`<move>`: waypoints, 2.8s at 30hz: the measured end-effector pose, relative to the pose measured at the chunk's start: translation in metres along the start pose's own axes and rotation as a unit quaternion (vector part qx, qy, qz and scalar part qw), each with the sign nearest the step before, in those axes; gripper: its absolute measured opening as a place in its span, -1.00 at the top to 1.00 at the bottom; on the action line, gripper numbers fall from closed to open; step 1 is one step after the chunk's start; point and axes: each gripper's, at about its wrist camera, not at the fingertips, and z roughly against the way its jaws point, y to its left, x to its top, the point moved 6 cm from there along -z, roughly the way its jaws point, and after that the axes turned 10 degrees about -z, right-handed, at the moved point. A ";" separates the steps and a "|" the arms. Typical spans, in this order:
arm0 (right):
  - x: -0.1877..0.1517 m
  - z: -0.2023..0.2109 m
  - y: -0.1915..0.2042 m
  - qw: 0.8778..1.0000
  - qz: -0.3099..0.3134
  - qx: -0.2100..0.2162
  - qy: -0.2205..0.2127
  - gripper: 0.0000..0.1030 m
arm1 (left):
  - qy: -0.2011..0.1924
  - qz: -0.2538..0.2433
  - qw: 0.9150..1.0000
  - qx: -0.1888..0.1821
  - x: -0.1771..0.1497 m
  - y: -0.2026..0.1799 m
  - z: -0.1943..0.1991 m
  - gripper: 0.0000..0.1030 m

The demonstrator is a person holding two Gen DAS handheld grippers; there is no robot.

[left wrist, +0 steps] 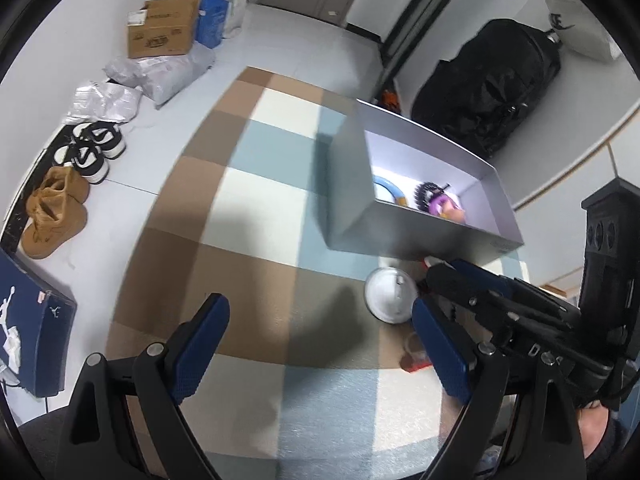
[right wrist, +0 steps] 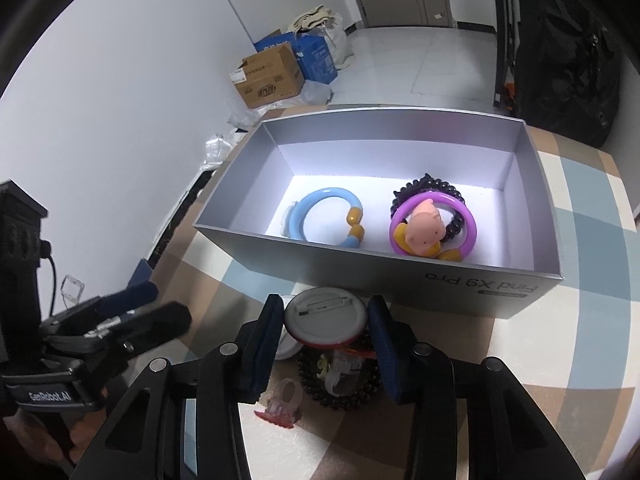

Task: Organize jewelry
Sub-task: 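Lower the right tool onto the white round badge and close it, then grasp the white round badge with the left tool, then carry both badges into the silver box and open both tools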

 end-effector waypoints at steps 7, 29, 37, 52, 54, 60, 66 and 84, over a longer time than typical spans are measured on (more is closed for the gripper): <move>0.002 0.017 -0.014 1.000 -0.023 0.010 -0.014 0.18 | 0.011 -0.057 0.998 0.021 -0.005 -0.021 -0.008 -0.75; 0.003 0.070 -0.054 0.996 -0.068 0.032 -0.055 0.18 | 0.023 -0.100 0.994 0.047 -0.003 -0.043 -0.028 -0.32; 0.003 0.077 -0.059 0.995 -0.073 0.036 -0.059 0.18 | 0.021 -0.126 0.989 0.069 -0.002 -0.055 -0.034 -0.13; 0.004 0.082 -0.066 0.994 -0.081 0.039 -0.063 0.18 | 0.019 -0.112 0.993 0.041 0.000 -0.055 -0.032 0.29; 0.004 0.082 -0.064 0.994 -0.079 0.039 -0.063 0.18 | 0.019 -0.106 0.994 0.032 0.000 -0.054 -0.031 0.29; 0.004 0.083 -0.064 0.994 -0.081 0.039 -0.064 0.18 | 0.012 -0.091 0.996 0.023 0.002 -0.050 -0.024 0.29; 0.005 0.084 -0.060 0.994 -0.080 0.042 -0.068 0.18 | -0.011 -0.086 0.996 0.014 0.009 -0.055 -0.011 0.29; 0.032 0.102 -0.038 0.989 -0.062 0.076 -0.112 0.18 | -0.102 -0.056 0.993 -0.033 0.046 -0.065 0.040 0.29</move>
